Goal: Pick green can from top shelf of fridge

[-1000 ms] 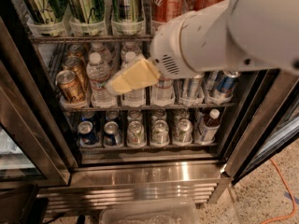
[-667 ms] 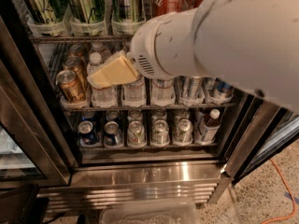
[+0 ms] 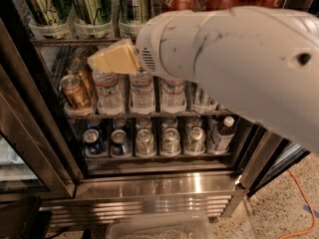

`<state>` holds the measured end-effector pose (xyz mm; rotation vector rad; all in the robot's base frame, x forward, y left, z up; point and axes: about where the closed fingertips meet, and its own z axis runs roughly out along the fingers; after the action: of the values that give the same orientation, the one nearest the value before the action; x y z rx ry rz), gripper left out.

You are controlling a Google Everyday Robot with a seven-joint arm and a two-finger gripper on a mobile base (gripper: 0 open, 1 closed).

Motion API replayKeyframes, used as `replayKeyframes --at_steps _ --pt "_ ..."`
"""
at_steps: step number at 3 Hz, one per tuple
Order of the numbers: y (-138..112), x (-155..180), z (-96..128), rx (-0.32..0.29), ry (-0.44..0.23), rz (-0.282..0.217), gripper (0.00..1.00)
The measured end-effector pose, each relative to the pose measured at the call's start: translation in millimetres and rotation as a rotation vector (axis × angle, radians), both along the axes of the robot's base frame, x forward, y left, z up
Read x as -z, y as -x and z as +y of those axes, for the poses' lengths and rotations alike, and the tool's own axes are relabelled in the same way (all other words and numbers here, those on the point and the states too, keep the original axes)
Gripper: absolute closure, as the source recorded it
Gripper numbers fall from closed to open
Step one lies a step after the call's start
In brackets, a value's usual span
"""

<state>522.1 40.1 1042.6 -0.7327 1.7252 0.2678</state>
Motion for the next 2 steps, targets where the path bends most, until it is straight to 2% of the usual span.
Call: replayKeyframes --at_steps 1,2 --pt "-2.1 -5.2 -10.0 0.059 -0.054 -0.024 0.00" --pt "-2.6 -13.0 -9.7 0.075 -0.076 -0.070 0.00"
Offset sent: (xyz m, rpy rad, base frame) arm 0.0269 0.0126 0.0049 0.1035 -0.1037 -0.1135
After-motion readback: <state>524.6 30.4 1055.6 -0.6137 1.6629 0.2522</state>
